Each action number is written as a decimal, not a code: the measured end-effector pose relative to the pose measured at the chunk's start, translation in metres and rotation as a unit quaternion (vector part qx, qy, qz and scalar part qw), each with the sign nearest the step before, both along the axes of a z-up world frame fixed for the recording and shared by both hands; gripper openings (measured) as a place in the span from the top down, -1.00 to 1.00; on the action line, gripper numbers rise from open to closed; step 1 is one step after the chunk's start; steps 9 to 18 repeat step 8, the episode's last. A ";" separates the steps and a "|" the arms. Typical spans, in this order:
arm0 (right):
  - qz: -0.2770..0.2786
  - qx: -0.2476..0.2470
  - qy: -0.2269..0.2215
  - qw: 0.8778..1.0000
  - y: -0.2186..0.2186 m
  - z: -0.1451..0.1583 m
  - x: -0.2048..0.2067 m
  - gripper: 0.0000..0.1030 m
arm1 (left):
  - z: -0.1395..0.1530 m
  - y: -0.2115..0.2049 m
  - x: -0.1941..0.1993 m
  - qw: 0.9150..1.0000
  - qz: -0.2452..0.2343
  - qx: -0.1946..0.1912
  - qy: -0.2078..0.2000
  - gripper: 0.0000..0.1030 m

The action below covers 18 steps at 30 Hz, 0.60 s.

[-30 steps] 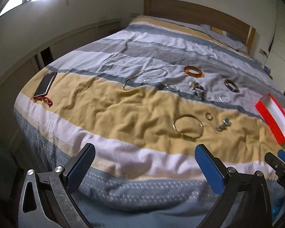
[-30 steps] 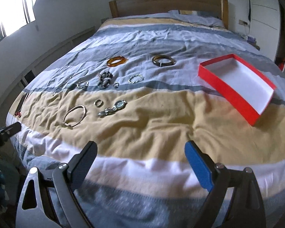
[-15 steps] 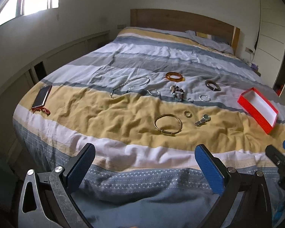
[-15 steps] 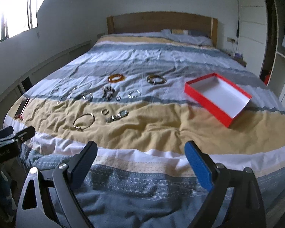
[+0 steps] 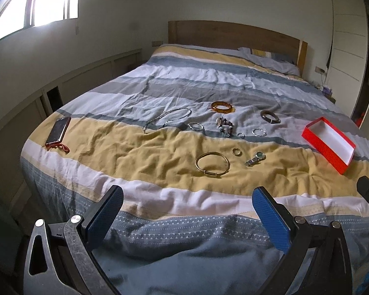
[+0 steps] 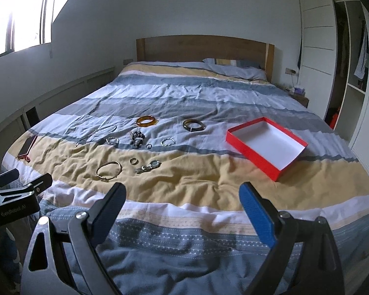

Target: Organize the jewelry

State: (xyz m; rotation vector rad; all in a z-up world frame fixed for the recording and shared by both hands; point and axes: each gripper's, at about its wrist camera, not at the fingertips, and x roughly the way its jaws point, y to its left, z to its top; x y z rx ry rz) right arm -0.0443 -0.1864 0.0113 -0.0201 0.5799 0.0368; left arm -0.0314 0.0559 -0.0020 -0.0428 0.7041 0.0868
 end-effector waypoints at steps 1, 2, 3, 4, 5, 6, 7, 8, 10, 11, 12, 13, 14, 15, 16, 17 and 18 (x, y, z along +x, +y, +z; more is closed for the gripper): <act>-0.002 -0.001 -0.001 1.000 -0.001 0.001 -0.001 -0.82 | 0.000 -0.001 -0.001 1.000 -0.001 0.001 0.000 -0.99; -0.004 -0.001 -0.002 1.000 -0.002 0.001 -0.002 -0.82 | 0.000 -0.001 -0.001 1.000 -0.002 0.001 0.000 -0.99; -0.005 0.000 -0.003 1.000 -0.003 0.002 -0.004 -0.82 | 0.001 -0.002 -0.001 1.000 -0.003 0.001 0.000 -0.99; -0.006 0.001 -0.003 1.000 -0.004 0.003 -0.005 -0.82 | 0.001 -0.003 -0.002 1.000 -0.004 0.001 0.000 -0.99; -0.007 0.001 -0.003 1.000 -0.005 0.003 -0.006 -0.82 | 0.001 -0.004 -0.002 1.000 -0.004 0.000 0.001 -0.99; -0.008 0.001 -0.003 1.000 -0.006 0.004 -0.006 -0.82 | 0.001 -0.005 -0.002 1.000 -0.005 0.001 0.001 -0.99; -0.008 0.000 -0.003 1.000 -0.006 0.004 -0.006 -0.82 | 0.001 -0.006 -0.002 1.000 -0.006 0.001 0.002 -0.99; -0.008 0.000 -0.003 1.000 -0.006 0.004 -0.006 -0.82 | 0.001 -0.006 -0.002 1.000 -0.007 0.001 0.003 -0.99; -0.008 0.000 -0.003 1.000 -0.006 0.004 -0.006 -0.82 | 0.001 -0.006 -0.002 1.000 -0.007 0.001 0.003 -0.99; -0.008 0.000 -0.003 1.000 -0.006 0.004 -0.006 -0.82 | 0.001 -0.006 -0.002 1.000 -0.007 0.001 0.003 -0.99; -0.008 0.000 -0.003 1.000 -0.006 0.004 -0.006 -0.82 | 0.001 -0.006 -0.002 1.000 -0.007 0.001 0.003 -0.99; -0.008 0.000 -0.003 1.000 -0.006 0.004 -0.006 -0.82 | 0.001 -0.006 -0.002 1.000 -0.007 0.001 0.003 -0.99; -0.008 0.000 -0.003 1.000 -0.006 0.004 -0.006 -0.82 | 0.001 -0.006 -0.002 1.000 -0.007 0.001 0.003 -0.99; -0.008 0.000 -0.003 1.000 -0.006 0.004 -0.006 -0.82 | 0.001 -0.006 -0.002 1.000 -0.007 0.001 0.003 -0.99; -0.008 0.000 -0.003 1.000 -0.006 0.004 -0.006 -0.82 | 0.001 -0.006 -0.002 1.000 -0.007 0.001 0.003 -0.99; -0.008 0.000 -0.003 1.000 -0.006 0.004 -0.006 -0.82 | 0.001 -0.006 -0.002 1.000 -0.007 0.001 0.003 -0.99; -0.008 0.000 -0.003 1.000 -0.006 0.004 -0.006 -0.82 | 0.001 -0.006 -0.002 1.000 -0.007 0.001 0.003 -0.99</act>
